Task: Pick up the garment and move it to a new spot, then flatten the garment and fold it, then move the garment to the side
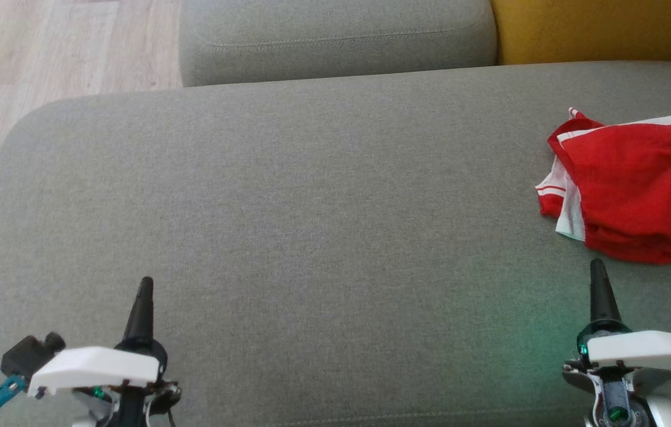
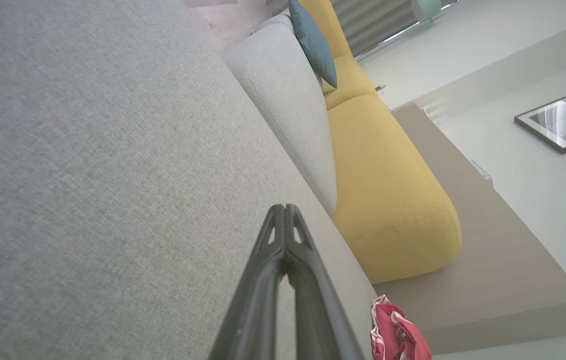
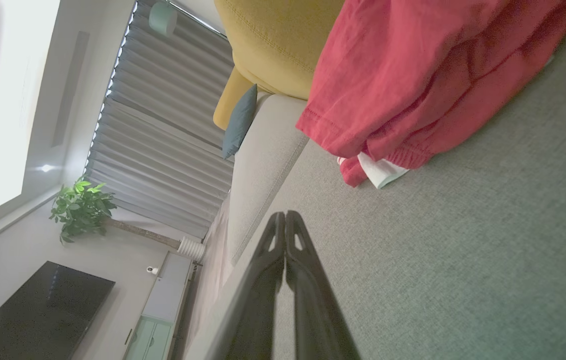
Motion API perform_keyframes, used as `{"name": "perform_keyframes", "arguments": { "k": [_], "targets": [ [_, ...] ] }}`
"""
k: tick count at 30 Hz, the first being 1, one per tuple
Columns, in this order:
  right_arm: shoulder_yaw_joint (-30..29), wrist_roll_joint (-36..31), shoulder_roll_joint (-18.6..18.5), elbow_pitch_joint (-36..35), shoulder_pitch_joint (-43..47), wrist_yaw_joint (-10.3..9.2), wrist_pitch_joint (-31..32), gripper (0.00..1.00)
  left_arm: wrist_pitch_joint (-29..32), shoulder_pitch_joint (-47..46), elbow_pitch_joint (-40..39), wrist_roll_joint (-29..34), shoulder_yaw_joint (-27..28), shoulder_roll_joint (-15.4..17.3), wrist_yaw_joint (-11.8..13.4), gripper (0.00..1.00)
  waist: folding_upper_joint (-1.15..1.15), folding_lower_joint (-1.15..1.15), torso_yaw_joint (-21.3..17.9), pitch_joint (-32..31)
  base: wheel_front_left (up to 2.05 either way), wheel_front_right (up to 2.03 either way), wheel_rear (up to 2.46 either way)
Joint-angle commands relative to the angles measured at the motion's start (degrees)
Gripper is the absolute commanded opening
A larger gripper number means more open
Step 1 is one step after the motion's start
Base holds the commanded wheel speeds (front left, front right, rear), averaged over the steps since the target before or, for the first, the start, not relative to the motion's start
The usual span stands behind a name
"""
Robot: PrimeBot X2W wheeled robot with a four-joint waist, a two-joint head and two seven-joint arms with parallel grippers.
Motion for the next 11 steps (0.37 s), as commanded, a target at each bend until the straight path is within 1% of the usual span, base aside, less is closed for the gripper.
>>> {"name": "perform_keyframes", "arguments": {
  "k": [1, 11],
  "targets": [
    [0.4, 1.2, -1.1, -1.8, -3.3, 0.24, 0.4, 0.0, 0.2, -3.7, -1.5, -1.2, 1.8, 0.9, -0.6, 0.0, 0.0, 0.0, 0.0, 0.0, 0.0, 0.0, 0.0],
    [-0.5, 7.6, -1.1, -1.7, -3.7, 0.27, 2.1, 0.0, 1.9, -4.3, -1.1, -7.3, 3.1, 0.9, -1.1, 0.0, 0.0, 0.0, 0.1, -0.1, 0.0, 0.0, 0.0]
  ]
}}
